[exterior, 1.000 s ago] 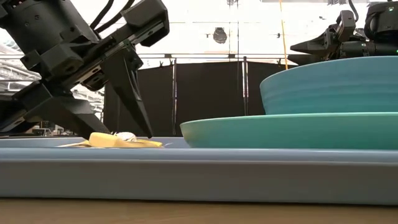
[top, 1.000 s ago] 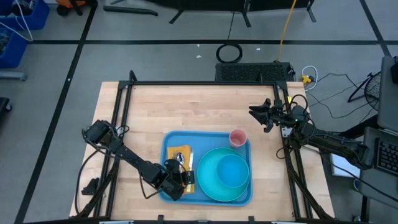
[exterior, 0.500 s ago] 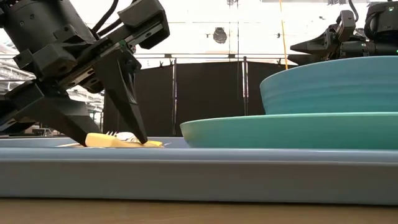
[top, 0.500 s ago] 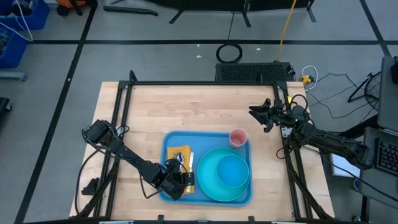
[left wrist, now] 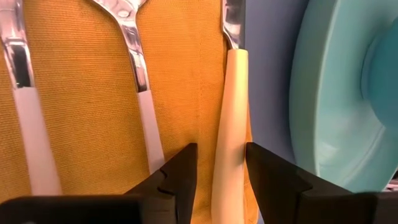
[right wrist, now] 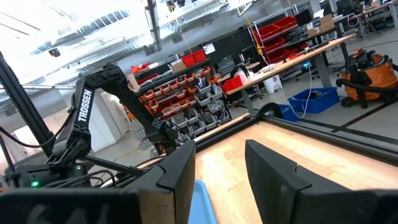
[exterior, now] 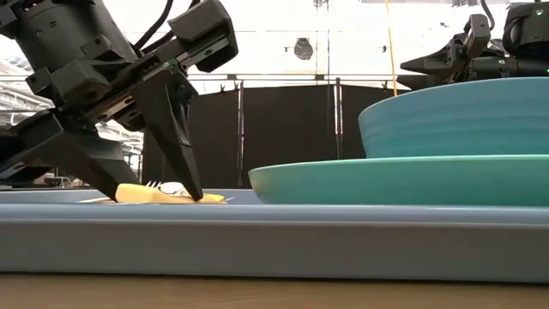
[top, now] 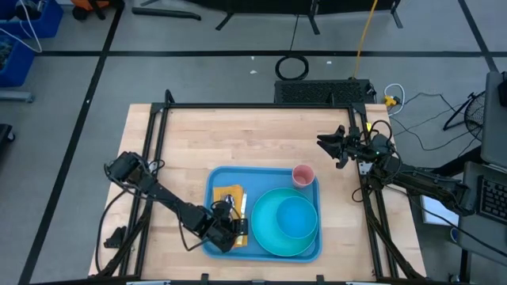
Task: Set up tray
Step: Put the yellow knife on the yellow napkin to the right of the orange fork on the blue tray
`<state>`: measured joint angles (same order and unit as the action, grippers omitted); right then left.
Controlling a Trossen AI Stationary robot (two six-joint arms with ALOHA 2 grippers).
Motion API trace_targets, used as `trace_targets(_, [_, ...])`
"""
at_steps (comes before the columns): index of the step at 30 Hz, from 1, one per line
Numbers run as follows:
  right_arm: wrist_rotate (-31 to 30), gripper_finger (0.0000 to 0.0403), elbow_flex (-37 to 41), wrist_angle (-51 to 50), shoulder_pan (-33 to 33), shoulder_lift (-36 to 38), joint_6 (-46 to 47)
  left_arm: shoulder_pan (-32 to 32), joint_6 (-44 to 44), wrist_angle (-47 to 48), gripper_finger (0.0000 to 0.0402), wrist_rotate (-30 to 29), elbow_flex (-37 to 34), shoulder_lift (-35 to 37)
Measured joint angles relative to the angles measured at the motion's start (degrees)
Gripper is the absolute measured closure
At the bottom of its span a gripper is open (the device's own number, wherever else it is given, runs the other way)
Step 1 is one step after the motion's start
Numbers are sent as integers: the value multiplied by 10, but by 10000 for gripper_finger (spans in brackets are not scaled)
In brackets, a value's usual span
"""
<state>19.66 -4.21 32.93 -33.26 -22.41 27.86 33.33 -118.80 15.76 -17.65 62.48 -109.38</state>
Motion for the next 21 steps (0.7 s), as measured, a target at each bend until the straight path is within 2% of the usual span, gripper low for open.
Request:
trace_targets(4, [0,273,0,0,0,0,0,-5,4,9,273,12,0,0])
trace_targets(10, [0,273,0,0,0,0,0,-7,19,10,361,3,0,0])
trace_targets(21, [0,273,0,0,0,0,0,-5,30,-4,361,-36,-1,-2])
